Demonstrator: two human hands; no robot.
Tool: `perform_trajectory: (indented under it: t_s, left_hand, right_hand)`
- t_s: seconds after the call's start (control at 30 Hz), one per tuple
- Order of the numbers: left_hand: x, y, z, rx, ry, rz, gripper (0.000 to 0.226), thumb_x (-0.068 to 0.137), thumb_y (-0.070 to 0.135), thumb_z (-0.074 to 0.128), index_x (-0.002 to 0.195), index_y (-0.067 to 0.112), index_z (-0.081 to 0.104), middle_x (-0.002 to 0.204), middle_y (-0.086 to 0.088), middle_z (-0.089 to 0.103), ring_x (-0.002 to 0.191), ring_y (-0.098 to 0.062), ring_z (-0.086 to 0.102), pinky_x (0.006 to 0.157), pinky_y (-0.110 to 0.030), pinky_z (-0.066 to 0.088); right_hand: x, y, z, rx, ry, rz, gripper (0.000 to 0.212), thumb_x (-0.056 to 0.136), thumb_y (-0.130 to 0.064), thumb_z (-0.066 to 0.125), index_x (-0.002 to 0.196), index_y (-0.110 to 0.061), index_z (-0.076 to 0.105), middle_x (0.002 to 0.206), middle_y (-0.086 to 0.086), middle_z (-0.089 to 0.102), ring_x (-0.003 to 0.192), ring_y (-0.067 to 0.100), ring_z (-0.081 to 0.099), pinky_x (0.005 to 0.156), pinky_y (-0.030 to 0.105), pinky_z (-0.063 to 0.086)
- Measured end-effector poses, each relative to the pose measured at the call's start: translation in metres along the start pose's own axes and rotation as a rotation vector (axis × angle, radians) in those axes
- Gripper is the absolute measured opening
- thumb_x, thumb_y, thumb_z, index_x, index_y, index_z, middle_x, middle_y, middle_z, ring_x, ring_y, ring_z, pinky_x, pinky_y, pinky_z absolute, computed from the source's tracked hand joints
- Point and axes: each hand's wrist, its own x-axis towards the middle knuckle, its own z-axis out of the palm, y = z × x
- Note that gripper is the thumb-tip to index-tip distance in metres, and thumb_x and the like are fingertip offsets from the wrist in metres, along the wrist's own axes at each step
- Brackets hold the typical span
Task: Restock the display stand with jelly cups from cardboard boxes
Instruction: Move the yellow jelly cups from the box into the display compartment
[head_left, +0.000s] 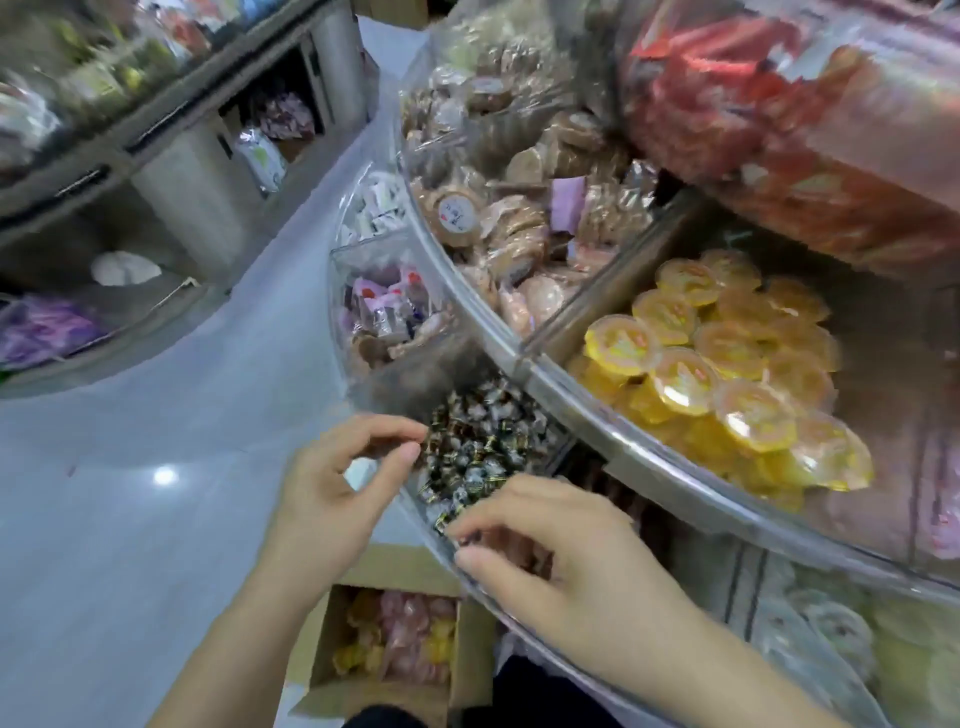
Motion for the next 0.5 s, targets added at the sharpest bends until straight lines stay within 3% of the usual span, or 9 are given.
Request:
perform_trajectory:
  t_s: [0.1, 0.17, 0.23, 0.3, 0.37, 0.4, 0.5]
  left_hand:
    - [-0.051, -0.087, -0.020, -0.008, 0.108, -0.329, 0.026, 0.085, 0.012, 0.065, 0.082, 0.037, 0.069, 0.087, 0.015, 0.072, 0.082, 0.000, 0.064, 0.076, -0.010, 0.048]
    - [-0.091, -0.153, -0.024, 0.020, 0.113, -0.532, 0.024, 0.086, 0.008, 0.063, 0.083, 0.031, 0.070, 0.088, 0.009, 0.072, 0.082, -0.002, 0.065, 0.078, -0.014, 0.049]
    - [-0.129, -0.219, -0.019, -0.005, 0.080, -0.730, 0.020, 0.087, 0.009, 0.062, 0.085, 0.027, 0.070, 0.089, 0.010, 0.073, 0.086, -0.003, 0.065, 0.081, -0.018, 0.049]
    - [-0.164, -0.287, -0.006, -0.014, 0.016, -0.902, 0.018, 0.087, 0.010, 0.062, 0.087, 0.026, 0.069, 0.091, 0.011, 0.072, 0.091, -0.005, 0.065, 0.082, -0.013, 0.047]
    - [-0.196, -0.353, 0.012, 0.031, -0.082, -1.032, 0.015, 0.087, 0.009, 0.061, 0.089, 0.023, 0.068, 0.092, 0.007, 0.070, 0.092, -0.009, 0.064, 0.071, -0.003, 0.041]
    - [-0.209, -0.386, 0.023, 0.060, -0.141, -1.079, 0.015, 0.087, 0.008, 0.061, 0.091, 0.021, 0.067, 0.091, 0.005, 0.069, 0.094, -0.013, 0.065, 0.069, -0.004, 0.040]
    - [-0.238, -0.477, 0.057, 0.212, -0.410, -1.120, 0.022, 0.085, 0.011, 0.058, 0.105, 0.016, 0.065, 0.103, 0.000, 0.069, 0.103, -0.019, 0.063, 0.087, -0.020, 0.045]
  right_hand:
    - [0.020, 0.027, 0.096, 0.022, -0.341, 0.086, 0.023, 0.084, -0.040, 0.056, 0.103, -0.031, 0.066, 0.081, -0.017, 0.054, 0.080, -0.001, 0.051, 0.071, 0.005, 0.035]
    - [0.022, 0.063, 0.165, -0.009, -0.517, 0.199, 0.024, 0.087, -0.037, 0.055, 0.107, -0.029, 0.064, 0.096, -0.008, 0.062, 0.090, 0.009, 0.057, 0.077, 0.020, 0.043]
    - [0.019, 0.113, 0.231, -0.050, -0.692, 0.369, 0.027, 0.089, -0.035, 0.053, 0.112, -0.025, 0.061, 0.106, -0.001, 0.063, 0.097, 0.016, 0.059, 0.077, 0.025, 0.044]
    - [0.012, 0.164, 0.294, -0.085, -0.874, 0.513, 0.030, 0.092, -0.033, 0.051, 0.117, -0.020, 0.059, 0.112, 0.003, 0.063, 0.103, 0.019, 0.059, 0.076, 0.026, 0.042]
    - [0.007, 0.211, 0.352, -0.117, -0.989, 0.607, 0.031, 0.092, -0.030, 0.050, 0.119, -0.016, 0.058, 0.117, 0.006, 0.061, 0.107, 0.021, 0.057, 0.080, 0.027, 0.043]
    - [0.006, 0.235, 0.379, -0.136, -1.008, 0.632, 0.030, 0.092, -0.029, 0.050, 0.118, -0.015, 0.058, 0.118, 0.006, 0.061, 0.107, 0.021, 0.057, 0.080, 0.026, 0.043]
    - [0.004, 0.302, 0.450, -0.270, -1.020, 0.658, 0.028, 0.092, -0.023, 0.051, 0.118, -0.013, 0.057, 0.116, 0.009, 0.061, 0.106, 0.023, 0.058, 0.078, 0.027, 0.042]
